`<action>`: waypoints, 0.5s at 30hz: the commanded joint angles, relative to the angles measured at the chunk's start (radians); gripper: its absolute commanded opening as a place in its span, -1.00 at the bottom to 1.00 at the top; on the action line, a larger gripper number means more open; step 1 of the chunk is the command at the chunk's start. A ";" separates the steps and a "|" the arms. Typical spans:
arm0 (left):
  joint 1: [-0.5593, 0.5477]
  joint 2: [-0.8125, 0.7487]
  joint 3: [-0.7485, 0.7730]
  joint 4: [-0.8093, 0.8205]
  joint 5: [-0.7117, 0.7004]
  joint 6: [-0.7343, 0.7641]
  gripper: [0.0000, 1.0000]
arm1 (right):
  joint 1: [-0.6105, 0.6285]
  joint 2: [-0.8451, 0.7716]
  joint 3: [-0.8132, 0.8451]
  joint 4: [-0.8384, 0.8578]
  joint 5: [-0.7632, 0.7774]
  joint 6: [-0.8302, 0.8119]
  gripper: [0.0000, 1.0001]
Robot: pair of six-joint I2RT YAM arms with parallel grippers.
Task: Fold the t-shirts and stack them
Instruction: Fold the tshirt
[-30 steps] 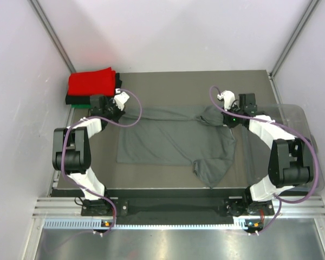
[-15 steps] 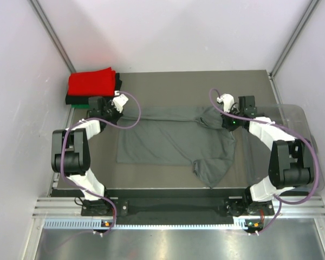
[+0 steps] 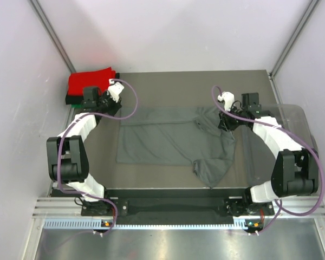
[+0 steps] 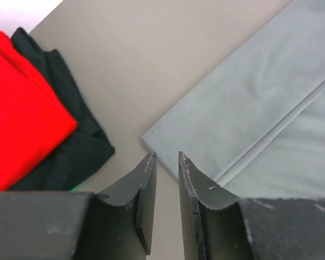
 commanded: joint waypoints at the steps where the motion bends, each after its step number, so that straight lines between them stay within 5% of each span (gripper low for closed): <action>1: 0.005 -0.013 0.022 0.022 0.065 -0.075 -0.44 | 0.007 0.043 0.081 0.009 -0.046 -0.012 -0.37; 5: -0.014 0.056 0.084 -0.017 0.056 -0.148 -0.48 | 0.031 0.171 0.165 0.018 -0.055 0.014 -0.40; 10: -0.015 0.156 0.157 -0.120 0.055 -0.208 -0.81 | 0.082 0.335 0.297 0.055 -0.006 0.043 -0.51; 15: -0.014 0.161 0.130 -0.106 0.062 -0.230 -0.85 | 0.114 0.461 0.412 0.041 0.018 0.063 -0.56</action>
